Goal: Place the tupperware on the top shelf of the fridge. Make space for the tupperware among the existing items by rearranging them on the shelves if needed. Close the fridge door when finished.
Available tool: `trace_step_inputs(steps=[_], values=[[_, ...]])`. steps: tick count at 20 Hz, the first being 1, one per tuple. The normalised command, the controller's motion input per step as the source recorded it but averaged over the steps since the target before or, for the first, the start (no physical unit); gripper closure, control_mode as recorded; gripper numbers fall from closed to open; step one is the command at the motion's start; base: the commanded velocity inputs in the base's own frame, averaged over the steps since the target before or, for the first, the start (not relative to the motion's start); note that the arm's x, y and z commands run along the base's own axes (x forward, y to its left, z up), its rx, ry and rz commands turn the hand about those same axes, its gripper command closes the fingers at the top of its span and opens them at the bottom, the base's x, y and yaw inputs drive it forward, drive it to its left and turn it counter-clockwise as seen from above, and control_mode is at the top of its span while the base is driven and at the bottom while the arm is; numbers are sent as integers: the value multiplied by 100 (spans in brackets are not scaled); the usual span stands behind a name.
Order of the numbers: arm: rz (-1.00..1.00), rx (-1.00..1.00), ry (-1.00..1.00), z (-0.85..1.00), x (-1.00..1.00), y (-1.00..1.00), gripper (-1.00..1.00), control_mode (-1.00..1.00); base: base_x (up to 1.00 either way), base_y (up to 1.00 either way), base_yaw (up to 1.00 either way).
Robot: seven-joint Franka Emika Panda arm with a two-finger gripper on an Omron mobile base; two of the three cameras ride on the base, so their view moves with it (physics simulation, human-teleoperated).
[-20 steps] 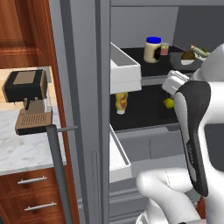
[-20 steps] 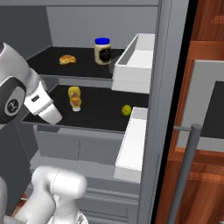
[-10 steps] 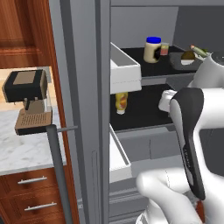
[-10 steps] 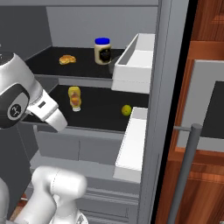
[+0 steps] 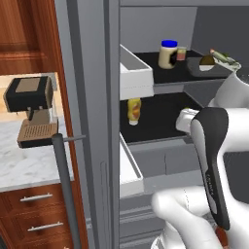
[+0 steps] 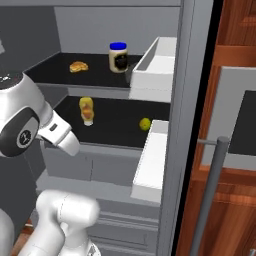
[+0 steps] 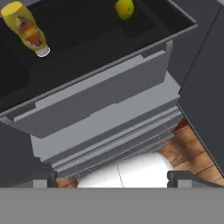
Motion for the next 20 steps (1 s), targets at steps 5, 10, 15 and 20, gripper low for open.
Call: trace_step_inputs(steps=[5,10,15,20], values=[[0,0,0,0,0,0,-100,100,-66,-2,0],[0,0,0,0,0,0,-100,100,-56,-5,0],[0,0,0,0,0,0,-100,100,-35,-14,0],[0,0,0,0,0,0,-100,100,-37,-23,0]])
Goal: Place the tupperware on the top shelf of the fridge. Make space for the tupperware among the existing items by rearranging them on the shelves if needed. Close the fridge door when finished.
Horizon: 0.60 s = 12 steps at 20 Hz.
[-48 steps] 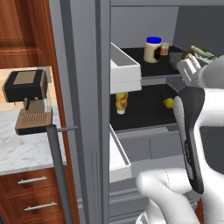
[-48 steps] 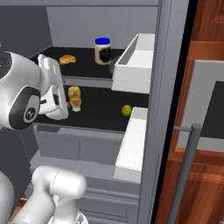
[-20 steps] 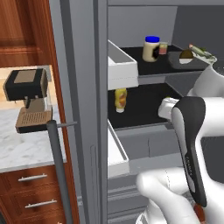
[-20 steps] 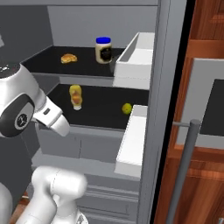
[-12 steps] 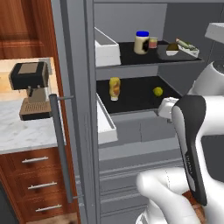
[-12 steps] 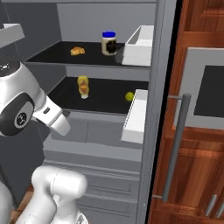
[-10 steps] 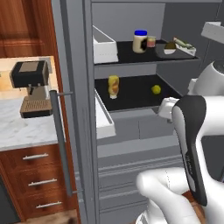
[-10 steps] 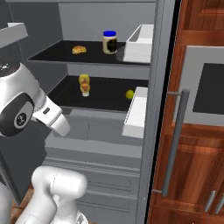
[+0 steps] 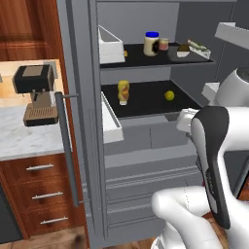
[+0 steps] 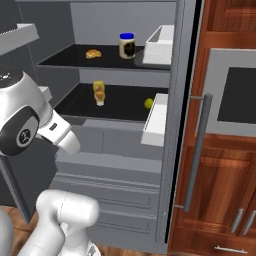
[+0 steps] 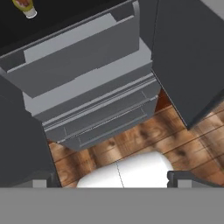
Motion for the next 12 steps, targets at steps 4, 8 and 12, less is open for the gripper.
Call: trace_step_inputs(steps=[4,8,12], values=[[0,0,0,0,0,0,-100,100,-42,-17,0],[0,0,0,0,0,0,-100,-100,-15,-2,0],[0,0,0,0,0,0,-100,-100,0,0,0]])
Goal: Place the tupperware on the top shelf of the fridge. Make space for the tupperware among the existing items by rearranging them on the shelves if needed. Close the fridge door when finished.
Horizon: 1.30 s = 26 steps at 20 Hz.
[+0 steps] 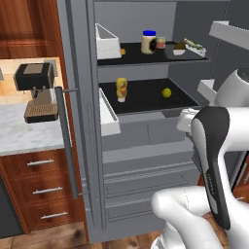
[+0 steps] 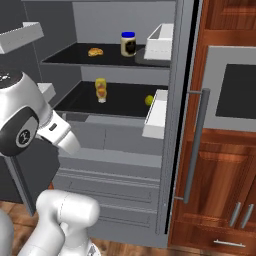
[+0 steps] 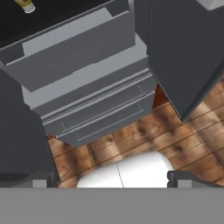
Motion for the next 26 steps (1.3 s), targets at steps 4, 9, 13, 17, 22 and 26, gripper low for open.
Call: trace_step_inputs(steps=[4,9,13,17,22,26], values=[[2,0,-2,0,-27,0,-100,-100,0,0,0],[21,-13,-8,0,-29,45,-100,-100,0,0,0],[23,-18,0,-1,-1,65,-100,-100,0,0,0],[17,-20,0,-11,0,70,-100,-100,0,0,0],[8,-23,2,-24,0,68,-100,-100,0,0,0],[5,-22,9,-21,10,73,-100,-100,0,0,0]])
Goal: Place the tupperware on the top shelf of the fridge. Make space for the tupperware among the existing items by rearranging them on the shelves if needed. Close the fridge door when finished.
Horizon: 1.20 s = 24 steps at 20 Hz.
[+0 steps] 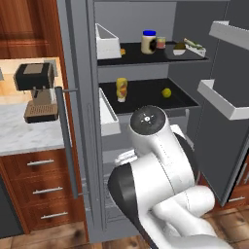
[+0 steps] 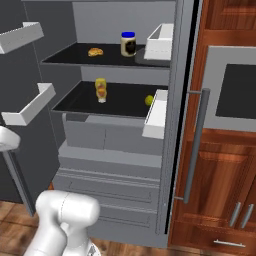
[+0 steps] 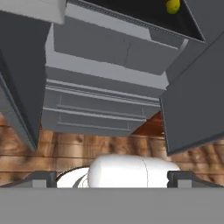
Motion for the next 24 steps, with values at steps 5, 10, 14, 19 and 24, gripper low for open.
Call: trace_step_inputs(steps=[5,10,14,19,24], values=[[0,-25,14,-9,37,84,-100,-100,0,0,0],[0,-27,10,-14,50,94,-100,-100,0,0,0],[0,-27,7,-20,58,97,-100,-100,0,0,0],[0,-27,3,-24,57,90,-100,-100,0,0,0],[0,-27,4,-40,51,81,-100,-100,0,0,0]])
